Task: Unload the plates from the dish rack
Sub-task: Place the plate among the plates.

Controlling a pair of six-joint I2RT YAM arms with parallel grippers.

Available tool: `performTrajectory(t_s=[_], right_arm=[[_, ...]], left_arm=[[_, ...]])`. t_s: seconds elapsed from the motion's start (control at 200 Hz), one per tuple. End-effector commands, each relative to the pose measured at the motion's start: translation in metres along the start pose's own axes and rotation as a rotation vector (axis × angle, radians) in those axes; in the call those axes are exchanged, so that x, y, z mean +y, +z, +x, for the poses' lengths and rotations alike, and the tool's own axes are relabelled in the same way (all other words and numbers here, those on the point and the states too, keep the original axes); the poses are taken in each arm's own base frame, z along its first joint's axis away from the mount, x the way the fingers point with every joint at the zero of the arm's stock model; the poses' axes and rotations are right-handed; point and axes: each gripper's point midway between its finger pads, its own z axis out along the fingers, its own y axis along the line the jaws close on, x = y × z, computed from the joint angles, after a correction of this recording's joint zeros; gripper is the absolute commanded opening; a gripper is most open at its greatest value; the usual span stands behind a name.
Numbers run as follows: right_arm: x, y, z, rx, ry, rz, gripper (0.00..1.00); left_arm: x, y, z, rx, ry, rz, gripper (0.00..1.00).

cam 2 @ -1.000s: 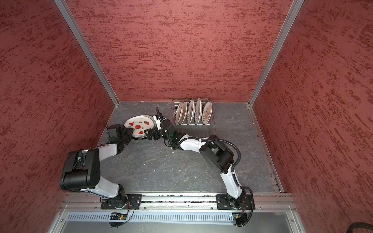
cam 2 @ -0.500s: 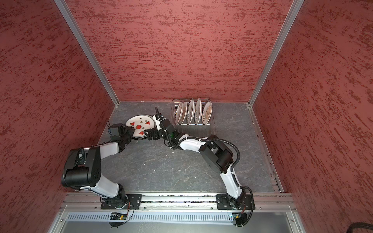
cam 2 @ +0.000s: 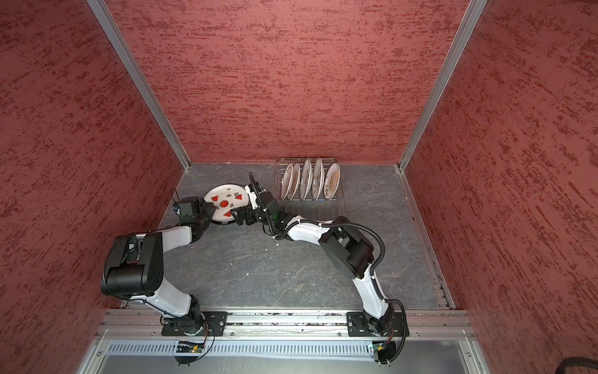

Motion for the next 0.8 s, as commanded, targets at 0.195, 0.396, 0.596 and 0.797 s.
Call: performTrajectory(t_s=[0.195, 0.396, 0.596, 0.797], right_arm=[[0.002, 0.004, -0.004, -0.006, -0.021, 0.006, 0.99], [0.002, 0.004, -0.004, -0.005, -0.019, 0.004, 0.99], [0.003, 0.002, -0.004, -0.004, -0.022, 0.005, 0.99], [0.003, -0.001, -0.004, -0.006, -0.027, 0.005, 0.99]], left_arm=[[-0.017, -0.004, -0.017, -0.056, 0.037, 0.002, 0.63], [-0.020, -0.001, -0.011, -0.071, 0.081, -0.029, 0.62], [-0.014, 0.008, -0.011, -0.051, 0.056, -0.038, 0.62], [-0.012, 0.010, -0.009, -0.052, 0.060, -0.042, 0.63]])
